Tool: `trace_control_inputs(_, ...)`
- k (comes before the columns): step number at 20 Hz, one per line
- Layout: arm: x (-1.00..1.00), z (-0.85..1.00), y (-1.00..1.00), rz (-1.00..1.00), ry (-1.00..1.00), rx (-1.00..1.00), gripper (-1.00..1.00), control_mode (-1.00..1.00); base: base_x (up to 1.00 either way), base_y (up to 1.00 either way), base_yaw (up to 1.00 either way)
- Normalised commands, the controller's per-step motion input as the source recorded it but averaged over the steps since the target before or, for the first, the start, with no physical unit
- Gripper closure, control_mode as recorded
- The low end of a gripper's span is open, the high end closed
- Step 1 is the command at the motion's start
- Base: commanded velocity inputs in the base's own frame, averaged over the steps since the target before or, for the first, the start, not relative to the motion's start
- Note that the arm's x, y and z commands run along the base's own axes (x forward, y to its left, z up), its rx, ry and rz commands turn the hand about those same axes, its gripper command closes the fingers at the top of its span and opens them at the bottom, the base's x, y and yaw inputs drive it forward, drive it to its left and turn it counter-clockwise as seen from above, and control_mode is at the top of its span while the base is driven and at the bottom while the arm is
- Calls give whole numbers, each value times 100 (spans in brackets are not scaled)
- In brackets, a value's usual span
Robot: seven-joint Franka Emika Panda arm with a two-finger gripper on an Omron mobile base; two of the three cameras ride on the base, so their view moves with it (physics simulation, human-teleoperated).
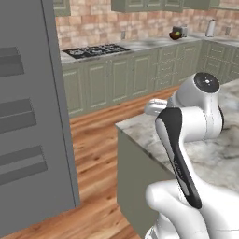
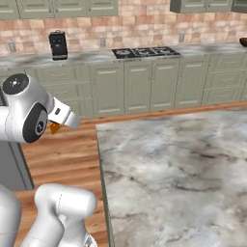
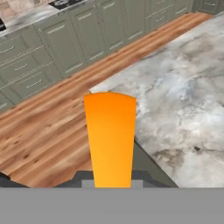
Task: Pick the cheese from the fridge and the cheese grater from the cabinet and place them next to the salad bowl.
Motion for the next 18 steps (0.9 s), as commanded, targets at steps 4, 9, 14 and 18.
trace_control_inputs(4,0,0,0,0,0,0,100,100,60,-23,8)
trace_control_inputs(9,0,0,0,0,0,0,100,100,65,-20,10)
trace_control_inputs(14,0,0,0,0,0,0,100,100,72,-13,31)
trace_control_inputs(18,0,0,0,0,0,0,100,100,57,-14,23)
